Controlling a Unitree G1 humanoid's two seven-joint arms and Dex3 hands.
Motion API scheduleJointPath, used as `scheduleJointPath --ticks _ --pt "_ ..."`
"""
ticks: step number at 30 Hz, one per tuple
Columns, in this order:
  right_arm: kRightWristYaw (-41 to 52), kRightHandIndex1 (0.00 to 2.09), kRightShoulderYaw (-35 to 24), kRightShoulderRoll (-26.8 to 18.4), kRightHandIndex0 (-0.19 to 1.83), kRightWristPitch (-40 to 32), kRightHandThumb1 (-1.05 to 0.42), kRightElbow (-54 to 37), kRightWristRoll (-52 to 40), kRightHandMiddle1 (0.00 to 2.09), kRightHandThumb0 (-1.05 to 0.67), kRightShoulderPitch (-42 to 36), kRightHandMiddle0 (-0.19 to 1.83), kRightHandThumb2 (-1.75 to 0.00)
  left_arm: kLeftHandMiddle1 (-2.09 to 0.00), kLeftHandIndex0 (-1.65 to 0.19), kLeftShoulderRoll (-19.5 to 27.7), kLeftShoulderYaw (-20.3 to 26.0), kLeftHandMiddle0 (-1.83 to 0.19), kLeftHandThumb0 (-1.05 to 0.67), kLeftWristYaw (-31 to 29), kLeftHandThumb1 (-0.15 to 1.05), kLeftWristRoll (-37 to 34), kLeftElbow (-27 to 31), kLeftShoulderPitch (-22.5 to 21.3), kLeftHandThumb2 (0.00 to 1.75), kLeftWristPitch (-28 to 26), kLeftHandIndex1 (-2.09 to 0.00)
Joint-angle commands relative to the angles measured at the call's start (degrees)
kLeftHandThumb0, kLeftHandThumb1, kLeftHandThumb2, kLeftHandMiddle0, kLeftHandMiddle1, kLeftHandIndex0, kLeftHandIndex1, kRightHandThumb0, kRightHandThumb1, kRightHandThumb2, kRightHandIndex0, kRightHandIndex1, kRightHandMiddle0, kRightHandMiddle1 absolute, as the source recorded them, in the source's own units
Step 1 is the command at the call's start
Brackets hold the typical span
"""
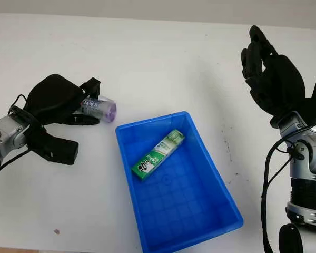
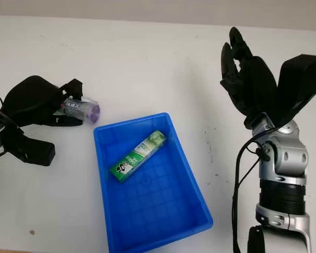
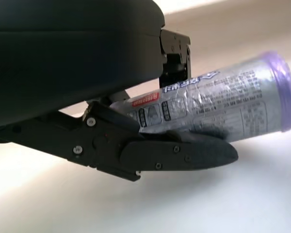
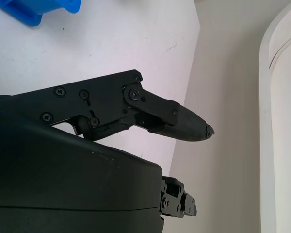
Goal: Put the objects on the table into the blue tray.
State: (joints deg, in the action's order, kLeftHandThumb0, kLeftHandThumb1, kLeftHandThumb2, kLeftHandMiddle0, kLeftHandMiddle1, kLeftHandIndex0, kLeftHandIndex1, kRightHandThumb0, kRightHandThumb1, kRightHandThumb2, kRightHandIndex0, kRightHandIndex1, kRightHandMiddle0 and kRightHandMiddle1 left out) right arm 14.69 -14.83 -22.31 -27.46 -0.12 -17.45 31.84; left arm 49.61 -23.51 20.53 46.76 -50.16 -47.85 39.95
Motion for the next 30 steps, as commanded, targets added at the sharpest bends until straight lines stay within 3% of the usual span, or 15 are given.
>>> scheduleJointPath --ticks 1,3,5,8,11,14,20,22,24,26,30 --pt "0.6 0.00 -0.1 -0.7 -0.19 1.1 -1.05 -0.2 0.1 0.00 -0.55 -0.7 -0.19 -0.76 -2.09 -0.09 -0.1 4.6 -0.59 -0.55 -4.7 1.05 -7.4 2.7 -0.9 0.40 2.0 -1.99" --pt "0.6 0.00 -0.2 -0.7 -0.19 0.9 -1.05 -0.3 0.2 0.00 -0.54 -0.9 -0.19 -0.76 -2.09 -0.17 -0.5 8.4 -0.60 -0.54 -10.6 1.05 -15.7 6.1 -0.5 0.40 2.8 -2.07" --pt "0.6 0.00 -0.2 -0.6 -0.19 0.9 -1.05 -0.1 0.2 0.00 -0.55 -0.8 -0.19 -0.75 -2.09 -0.10 -1.4 12.0 -0.60 -0.55 -16.7 1.05 -23.9 11.0 0.1 0.40 1.5 -2.09" --pt "0.5 0.00 -0.1 -0.5 -0.19 0.8 -1.05 -0.1 0.3 0.00 -0.55 -0.7 -0.19 -0.74 -2.09 -0.15 -3.0 16.8 -0.56 -0.53 -23.5 1.05 -33.0 21.7 1.5 0.36 -4.3 -1.92" --pt "0.2 0.00 -0.1 -0.1 -0.19 0.2 -1.05 -0.5 0.1 0.00 -0.55 -0.7 -0.19 -0.74 -2.09 -0.27 -5.6 20.5 -0.60 -0.51 -25.7 1.05 -36.7 32.0 2.6 0.29 -11.3 -1.99" --pt "-0.3 0.00 -0.1 0.4 -0.19 0.1 -1.05 -1.0 -0.2 0.00 -0.54 -1.0 -0.19 -0.73 -2.09 -0.29 -7.3 22.7 -0.61 -0.46 -28.0 1.05 -38.3 39.1 3.1 0.26 -16.5 -1.77" --pt "-1.0 0.00 0.3 0.7 -0.19 -0.7 -1.05 -2.0 -0.3 0.00 -0.54 -1.5 -0.19 -0.74 -2.09 -0.38 -8.8 23.8 -0.67 -0.45 -36.9 1.05 -43.4 49.7 5.7 0.24 -21.5 -1.99" --pt "-1.1 0.00 0.6 0.7 -0.19 -0.8 -1.05 -2.2 0.0 0.00 -0.53 -1.7 -0.19 -0.75 -2.09 -0.39 -9.2 23.3 -0.66 -0.46 -39.8 1.05 -44.4 53.6 7.6 0.23 -23.3 -1.96" --pt "-1.2 0.00 0.8 0.9 -0.19 -0.7 -1.05 -2.3 0.0 0.00 -0.53 -1.8 -0.19 -0.76 -2.09 -0.40 -9.6 22.2 -0.65 -0.47 -43.2 1.05 -45.4 57.7 9.7 0.24 -26.9 -1.73" --pt "-1.3 0.00 0.9 1.1 -0.19 -0.7 -1.05 -2.4 0.0 0.00 -0.52 -1.8 -0.19 -0.77 -2.09 -0.33 -10.1 20.9 -0.63 -0.46 -46.8 1.05 -46.6 60.8 11.6 0.29 -30.0 -1.87" --pt "-0.9 0.00 1.0 1.3 -0.19 0.2 -1.05 -2.3 -0.1 0.00 -0.52 -2.2 -0.19 -0.76 -2.09 -0.41 -11.1 18.0 -0.65 -0.48 -53.2 1.05 -49.4 66.2 15.0 0.30 -37.8 -1.90"
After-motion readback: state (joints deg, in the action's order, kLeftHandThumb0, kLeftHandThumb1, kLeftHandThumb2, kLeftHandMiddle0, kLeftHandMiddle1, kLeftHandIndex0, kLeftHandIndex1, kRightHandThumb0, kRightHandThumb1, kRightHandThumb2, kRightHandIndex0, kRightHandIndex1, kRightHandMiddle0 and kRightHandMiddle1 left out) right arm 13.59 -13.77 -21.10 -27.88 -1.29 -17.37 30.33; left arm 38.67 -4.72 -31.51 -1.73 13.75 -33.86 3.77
